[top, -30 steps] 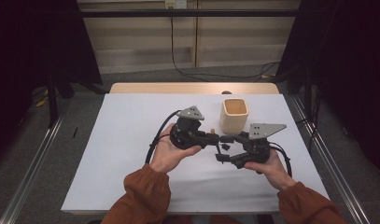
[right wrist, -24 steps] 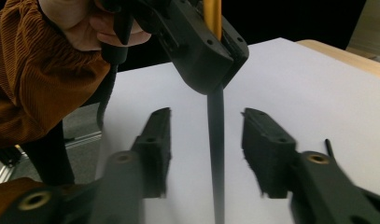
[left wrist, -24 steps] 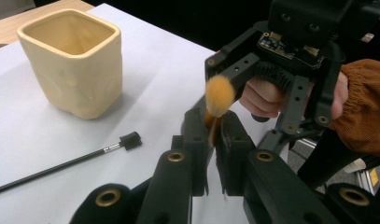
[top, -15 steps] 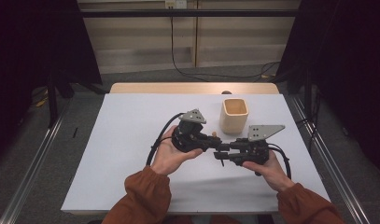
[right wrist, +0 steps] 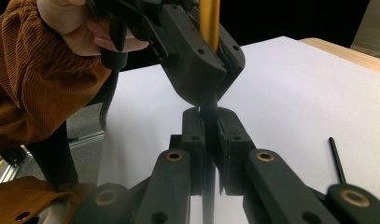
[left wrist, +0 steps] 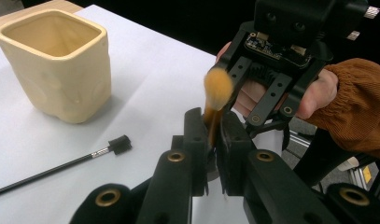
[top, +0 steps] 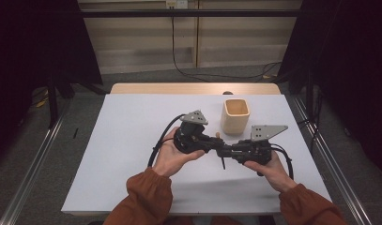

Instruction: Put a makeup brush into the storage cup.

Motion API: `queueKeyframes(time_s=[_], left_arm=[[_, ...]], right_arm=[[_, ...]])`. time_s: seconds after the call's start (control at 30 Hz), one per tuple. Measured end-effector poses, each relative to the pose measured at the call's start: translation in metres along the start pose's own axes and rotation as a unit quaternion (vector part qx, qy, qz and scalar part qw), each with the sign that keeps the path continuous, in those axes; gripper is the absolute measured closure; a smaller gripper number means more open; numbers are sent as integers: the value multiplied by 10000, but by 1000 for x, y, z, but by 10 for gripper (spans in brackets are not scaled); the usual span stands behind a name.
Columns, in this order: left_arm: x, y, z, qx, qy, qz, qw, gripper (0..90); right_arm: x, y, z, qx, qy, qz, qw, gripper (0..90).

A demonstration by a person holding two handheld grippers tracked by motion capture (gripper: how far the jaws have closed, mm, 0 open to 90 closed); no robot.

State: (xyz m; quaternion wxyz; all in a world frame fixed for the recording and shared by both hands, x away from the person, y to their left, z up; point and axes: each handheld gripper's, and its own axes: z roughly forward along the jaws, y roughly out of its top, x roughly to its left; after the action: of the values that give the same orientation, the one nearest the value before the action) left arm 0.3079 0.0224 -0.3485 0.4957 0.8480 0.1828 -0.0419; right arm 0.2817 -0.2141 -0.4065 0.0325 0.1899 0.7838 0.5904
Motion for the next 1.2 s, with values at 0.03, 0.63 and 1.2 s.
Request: queueKeyframes(time_s=[0.03,0.63,1.2], left_arm=[[0,0,0,0,0,0,10000,839],[1,-3,1,-437,2,-8,9990,709],[3,-4,-4,-743,551,111,9956,52]], right_arm=[[0,0,0,0,0,0,10000,830],[0,0,-3,-5,-140,50,9999,834],[-4,-1,-7,-40,-264,108,9996,834]])
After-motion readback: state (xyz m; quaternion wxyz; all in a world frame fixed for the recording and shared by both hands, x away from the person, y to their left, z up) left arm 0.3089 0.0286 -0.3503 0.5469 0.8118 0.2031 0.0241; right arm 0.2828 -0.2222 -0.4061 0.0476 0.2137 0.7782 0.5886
